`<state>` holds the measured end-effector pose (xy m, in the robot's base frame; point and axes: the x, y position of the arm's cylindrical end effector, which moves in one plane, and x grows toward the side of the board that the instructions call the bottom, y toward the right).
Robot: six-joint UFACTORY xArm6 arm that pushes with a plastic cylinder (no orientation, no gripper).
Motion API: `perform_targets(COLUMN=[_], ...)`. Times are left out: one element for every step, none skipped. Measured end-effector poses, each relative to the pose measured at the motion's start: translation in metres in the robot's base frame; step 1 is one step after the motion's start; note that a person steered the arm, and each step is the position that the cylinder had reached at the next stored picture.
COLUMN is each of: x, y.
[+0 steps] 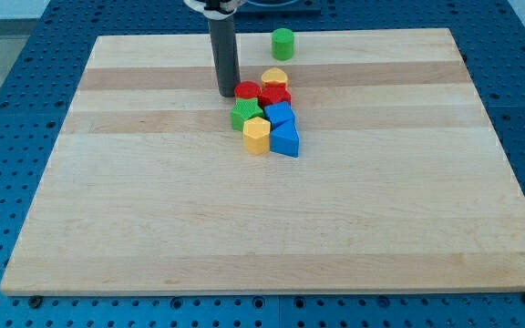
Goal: Push the green star to the left of the green circle
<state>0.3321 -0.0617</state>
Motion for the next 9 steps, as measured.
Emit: perform_targets(x=[0.015,0.032,0.058,0.076,0.093,0.097,0.095,0.096,0.092], y=[0.026,0.054,0.062,0.055,0.052,0.031,-0.006,-0.036,-0.052])
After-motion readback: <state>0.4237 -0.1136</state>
